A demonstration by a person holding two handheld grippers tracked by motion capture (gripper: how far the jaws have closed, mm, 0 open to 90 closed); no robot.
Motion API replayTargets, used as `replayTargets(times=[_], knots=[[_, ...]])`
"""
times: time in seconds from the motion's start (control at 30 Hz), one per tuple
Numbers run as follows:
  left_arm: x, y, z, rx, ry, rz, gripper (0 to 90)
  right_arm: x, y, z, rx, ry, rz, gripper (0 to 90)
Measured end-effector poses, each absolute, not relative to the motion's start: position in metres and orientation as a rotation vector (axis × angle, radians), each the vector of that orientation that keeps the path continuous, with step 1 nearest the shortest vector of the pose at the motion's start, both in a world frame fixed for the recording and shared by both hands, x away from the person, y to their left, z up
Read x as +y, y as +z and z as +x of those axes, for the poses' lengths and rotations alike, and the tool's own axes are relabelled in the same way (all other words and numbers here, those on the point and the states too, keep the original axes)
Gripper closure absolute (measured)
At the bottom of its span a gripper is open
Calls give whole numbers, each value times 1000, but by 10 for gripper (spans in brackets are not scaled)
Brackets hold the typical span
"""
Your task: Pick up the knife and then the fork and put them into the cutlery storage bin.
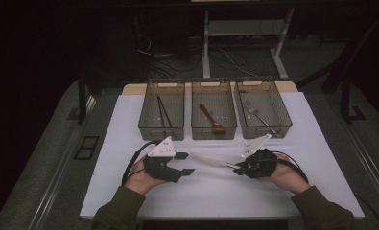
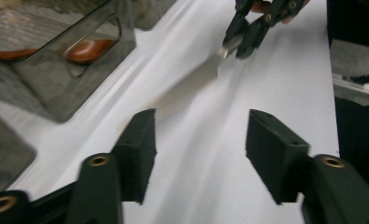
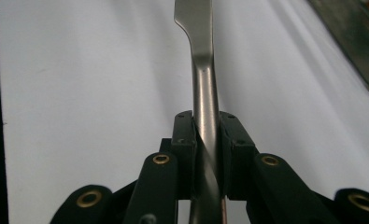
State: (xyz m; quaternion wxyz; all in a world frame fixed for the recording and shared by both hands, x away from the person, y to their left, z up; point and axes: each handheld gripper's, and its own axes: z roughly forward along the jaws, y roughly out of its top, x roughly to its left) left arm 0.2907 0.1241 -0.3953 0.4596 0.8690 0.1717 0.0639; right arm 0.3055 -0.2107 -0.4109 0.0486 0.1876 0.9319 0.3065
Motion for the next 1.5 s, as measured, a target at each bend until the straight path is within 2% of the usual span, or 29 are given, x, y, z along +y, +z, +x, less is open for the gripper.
replayTargets(times=[0.13,0.6,1.07,1.5], knots=[[133,-403,285,491,188,2114,333,-223,-407,308,2808,956,646,771],[150,-430,271,692,278,2031,0,-260,-388,316,2680,1034,815,771],[149,-434,269,684,262,2054,0,-290,-365,337,2507,1055,962,771],[148,-434,269,671,267,2073,0,-305,-348,378,2366,1010,1137,771]])
